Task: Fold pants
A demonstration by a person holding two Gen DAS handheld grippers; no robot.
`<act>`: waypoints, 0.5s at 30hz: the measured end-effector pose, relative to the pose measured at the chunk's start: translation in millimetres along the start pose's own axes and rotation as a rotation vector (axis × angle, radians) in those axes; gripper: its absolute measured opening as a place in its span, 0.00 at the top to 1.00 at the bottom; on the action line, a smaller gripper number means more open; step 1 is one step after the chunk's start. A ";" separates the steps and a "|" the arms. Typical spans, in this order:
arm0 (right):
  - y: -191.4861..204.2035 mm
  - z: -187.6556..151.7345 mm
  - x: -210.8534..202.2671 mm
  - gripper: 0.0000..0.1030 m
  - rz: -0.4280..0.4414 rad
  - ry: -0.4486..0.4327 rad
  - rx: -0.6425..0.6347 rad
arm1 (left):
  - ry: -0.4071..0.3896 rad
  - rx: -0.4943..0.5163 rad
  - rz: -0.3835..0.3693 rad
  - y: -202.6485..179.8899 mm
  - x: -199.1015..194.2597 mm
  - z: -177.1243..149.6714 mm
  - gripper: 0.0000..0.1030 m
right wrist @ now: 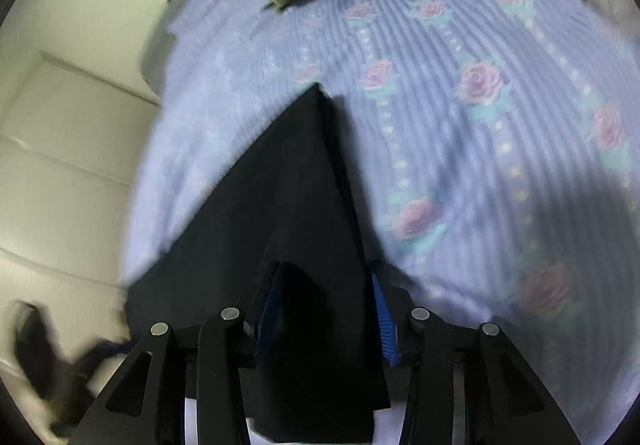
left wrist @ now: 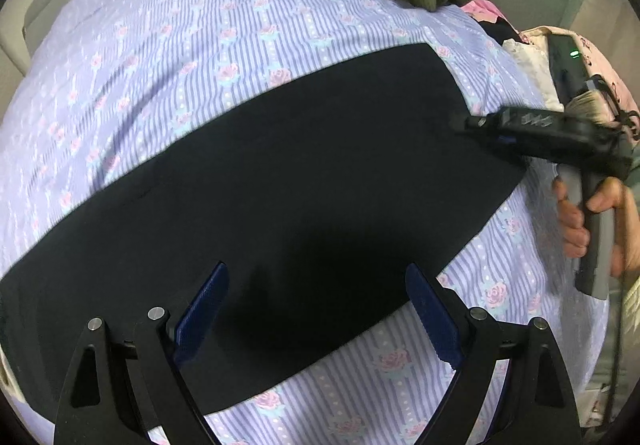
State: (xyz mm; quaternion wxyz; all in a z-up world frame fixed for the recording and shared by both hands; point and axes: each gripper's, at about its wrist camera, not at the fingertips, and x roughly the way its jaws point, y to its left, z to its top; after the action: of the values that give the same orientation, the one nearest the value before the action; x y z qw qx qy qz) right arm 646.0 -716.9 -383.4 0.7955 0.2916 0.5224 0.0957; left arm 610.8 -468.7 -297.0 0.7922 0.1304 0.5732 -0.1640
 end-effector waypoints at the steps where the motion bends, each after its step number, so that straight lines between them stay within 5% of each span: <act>1: -2.8 -0.5 4.4 0.58 0.003 0.000 0.029 | -0.001 0.003 0.003 0.0 -0.6 1.3 0.12; 4: -7.4 0.4 6.0 0.59 0.021 -0.048 0.146 | -0.002 -0.007 -0.002 3.1 -3.1 3.5 0.12; 8: 4.7 -0.6 -15.6 0.83 -0.025 -0.098 0.186 | -0.008 -0.027 -0.021 6.9 -8.6 6.0 0.12; 12: 19.2 -2.6 -77.1 0.98 -0.124 -0.300 0.134 | -0.043 -0.011 -0.022 4.5 -17.3 7.1 0.12; 13: 11.3 2.1 -73.7 0.98 -0.195 -0.274 0.153 | -0.041 -0.002 -0.009 1.9 -16.3 7.4 0.12; 15: -9.0 7.1 -54.3 0.98 -0.199 -0.186 0.212 | -0.035 0.014 -0.007 -3.1 -14.7 7.1 0.12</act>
State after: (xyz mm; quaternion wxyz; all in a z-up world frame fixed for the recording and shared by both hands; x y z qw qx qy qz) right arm 627.2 -751.5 -344.4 0.8107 0.3283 0.4802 -0.0666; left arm 611.5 -472.7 -280.9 0.8005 0.1310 0.5586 -0.1733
